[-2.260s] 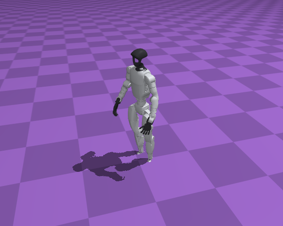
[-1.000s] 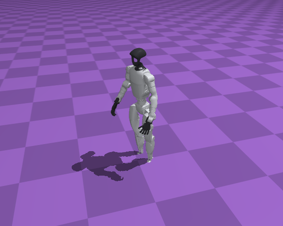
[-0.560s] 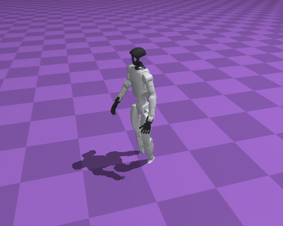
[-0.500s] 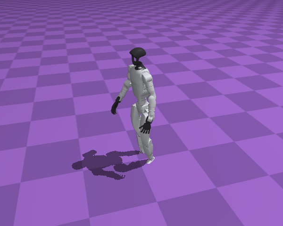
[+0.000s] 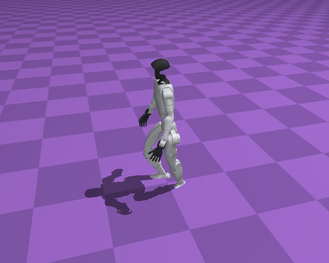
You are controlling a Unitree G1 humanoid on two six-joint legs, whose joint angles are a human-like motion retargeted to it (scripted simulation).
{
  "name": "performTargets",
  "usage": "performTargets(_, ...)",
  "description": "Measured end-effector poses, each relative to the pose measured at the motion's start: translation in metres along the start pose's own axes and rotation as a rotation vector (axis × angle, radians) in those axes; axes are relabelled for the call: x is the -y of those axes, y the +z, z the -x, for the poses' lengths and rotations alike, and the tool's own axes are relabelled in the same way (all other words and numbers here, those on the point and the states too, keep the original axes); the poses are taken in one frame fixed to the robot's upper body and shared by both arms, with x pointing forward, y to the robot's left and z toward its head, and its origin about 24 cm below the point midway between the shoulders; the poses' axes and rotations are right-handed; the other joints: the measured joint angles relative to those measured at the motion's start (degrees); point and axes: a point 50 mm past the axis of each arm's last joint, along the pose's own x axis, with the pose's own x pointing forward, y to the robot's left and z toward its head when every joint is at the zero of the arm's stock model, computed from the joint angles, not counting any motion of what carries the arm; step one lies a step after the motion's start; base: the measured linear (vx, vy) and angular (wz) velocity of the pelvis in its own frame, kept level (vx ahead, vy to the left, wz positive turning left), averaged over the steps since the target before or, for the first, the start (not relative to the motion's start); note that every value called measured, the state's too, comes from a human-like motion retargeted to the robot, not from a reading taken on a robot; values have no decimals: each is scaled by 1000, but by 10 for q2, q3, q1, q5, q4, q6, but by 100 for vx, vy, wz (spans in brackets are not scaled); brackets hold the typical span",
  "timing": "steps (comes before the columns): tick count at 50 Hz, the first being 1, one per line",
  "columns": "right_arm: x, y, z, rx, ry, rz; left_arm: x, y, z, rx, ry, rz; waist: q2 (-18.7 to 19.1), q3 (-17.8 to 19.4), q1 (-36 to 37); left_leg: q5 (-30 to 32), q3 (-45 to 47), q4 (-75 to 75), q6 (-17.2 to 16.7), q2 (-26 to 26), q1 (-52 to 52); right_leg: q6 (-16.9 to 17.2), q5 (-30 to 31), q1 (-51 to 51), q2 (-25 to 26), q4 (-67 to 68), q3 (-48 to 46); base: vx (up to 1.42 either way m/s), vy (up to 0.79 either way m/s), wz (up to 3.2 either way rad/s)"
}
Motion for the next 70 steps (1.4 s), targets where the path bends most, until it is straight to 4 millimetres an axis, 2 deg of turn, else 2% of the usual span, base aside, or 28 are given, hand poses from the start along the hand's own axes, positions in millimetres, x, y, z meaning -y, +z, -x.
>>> performTargets(2,2,-6,1,-25,-14,-35,-5,4,-1,5,14,-7,11,-17,-11,45,-9,-93,-7,-13,31,11,25,-38,25,-62,6,29,-2,13)
performTargets(5,5,-18,5,-70,-39,-84,-5,11,-3,22,10,-30,33,-34,-15,67,-11,-143,-18,-3,48,26,72,-63,65,-187,4,30,-5,-4)
performTargets(10,4,-38,11,-141,-64,-137,5,17,-5,42,-28,-57,34,-55,-19,66,-11,-143,-31,-4,74,40,104,-101,72,-270,19,33,-10,2)
performTargets(15,5,-47,14,-171,-68,-170,22,21,-7,49,-94,-51,38,-72,-18,77,5,-90,-46,24,95,23,123,-86,68,-248,16,44,-15,20)
performTargets(17,4,-48,14,-171,-64,-169,31,16,-7,36,-123,-25,39,-72,-14,83,-21,-39,-55,40,98,10,117,-72,77,-213,22,51,-22,-20)
performTargets(20,0,-47,14,-160,-57,-156,44,4,-4,4,-153,24,46,-59,-1,55,-110,96,-74,63,70,-14,95,-33,114,-171,33,51,-22,-55)
performTargets(23,-3,-41,12,-131,-53,-135,50,-4,-2,-19,-160,54,63,-44,9,85,-118,329,-86,134,4,-41,70,11,156,-161,27,47,-19,-30)
performTargets(26,-5,-31,9,-99,-51,-108,50,-6,-1,-24,-160,49,92,-32,31,86,-129,523,-74,219,-80,-66,56,46,213,-178,14,44,-16,-41)
performTargets(30,-4,-19,4,-69,-45,-58,47,-5,-1,-21,-154,17,111,-29,71,-1,-138,629,-42,275,-187,-78,45,92,266,-224,17,45,-10,-53)
performTargets(33,-2,-6,0,-41,-37,-25,40,0,-2,-15,-139,0,108,-29,97,-61,-138,585,-35,268,-254,-76,58,146,283,-301,32,46,-3,-44)
performTargets(35,-1,0,-2,-25,-28,-5,38,-1,-2,-20,-128,-11,96,-29,105,-75,-131,508,-39,238,-276,-70,62,180,275,-341,45,47,2,-26)
performTargets(38,-2,6,-3,-8,-14,28,38,-6,-1,-36,-116,-18,85,-36,109,-52,-134,366,-57,188,-293,-60,67,212,263,-385,60,46,5,-21)
performTargets(40,-5,6,-3,-5,0,51,41,-13,1,-55,-116,-21,91,-43,114,-40,-148,312,-71,175,-309,-57,59,218,269,-385,66,42,8,-23)
performTargets(42,-4,9,-4,1,5,71,41,-14,1,-63,-112,-21,75,-49,106,5,-148,211,-73,128,-280,-52,57,239,245,-411,72,42,11,5)
performTargets(45,-9,5,-3,-11,20,81,45,-19,2,-84,-113,-15,79,-59,105,11,-157,210,-70,118,-276,-53,29,242,245,-381,80,35,12,-9)
performTargets(48,-13,1,-3,-27,34,78,47,-19,2,-94,-118,-10,72,-61,97,-6,-152,206,-51,102,-252,-49,-1,239,230,-329,85,30,13,4)
performTargets(54,-19,-1,-3,-43,53,76,52,-10,-2,-88,-134,-40,48,-48,71,-10,-137,166,-31,52,-194,-34,-48,197,171,-180,79,22,10,19)
performTargets(58,-21,3,-4,-34,58,93,54,-1,-5,-78,-154,-96,36,-44,52,1,-135,121,-27,22,-162,-36,-77,152,134,-138,73,17,5,25)
performTargets(64,-22,8,-6,-28,67,127,58,6,-7,-70,-193,-182,37,-51,37,27,-149,48,-28,-2,-122,-32,-56,121,129,-185,87,15,0,23)
performTargets(70,-23,8,-6,-41,87,148,61,7,-8,-77,-232,-241,40,-54,44,40,-164,2,-28,-4,-83,-36,-35,151,140,-236,93,12,-4,13)
